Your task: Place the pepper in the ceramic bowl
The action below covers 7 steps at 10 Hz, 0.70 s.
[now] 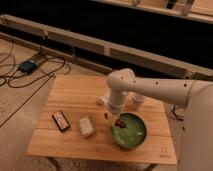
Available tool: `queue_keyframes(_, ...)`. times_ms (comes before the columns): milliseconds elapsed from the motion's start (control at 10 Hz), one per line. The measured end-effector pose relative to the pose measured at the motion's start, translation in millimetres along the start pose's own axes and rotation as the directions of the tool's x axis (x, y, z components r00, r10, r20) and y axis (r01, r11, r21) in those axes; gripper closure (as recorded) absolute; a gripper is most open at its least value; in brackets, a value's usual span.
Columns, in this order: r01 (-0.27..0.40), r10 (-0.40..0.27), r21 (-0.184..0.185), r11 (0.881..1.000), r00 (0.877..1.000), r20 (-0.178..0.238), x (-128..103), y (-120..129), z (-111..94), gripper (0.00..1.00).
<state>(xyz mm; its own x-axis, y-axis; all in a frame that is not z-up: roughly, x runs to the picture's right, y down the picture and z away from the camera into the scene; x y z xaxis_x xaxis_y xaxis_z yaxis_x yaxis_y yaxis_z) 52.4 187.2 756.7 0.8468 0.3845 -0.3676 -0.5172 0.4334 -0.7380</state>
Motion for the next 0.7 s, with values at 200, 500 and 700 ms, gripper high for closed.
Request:
queue_keyframes(200, -0.066, 0.066, -0.005, 0.998, 0.998, 0.005, 17.2, -6.1, 5.7, 0.61)
queue_keyframes(500, -0.143, 0.142, 0.014, 0.99, 0.989, 0.029, 31.3, -28.6, 7.2, 0.28)
queue_keyframes(700, -0.154, 0.153, 0.026, 0.988, 0.987, 0.04, 31.4, -37.2, 6.2, 0.2)
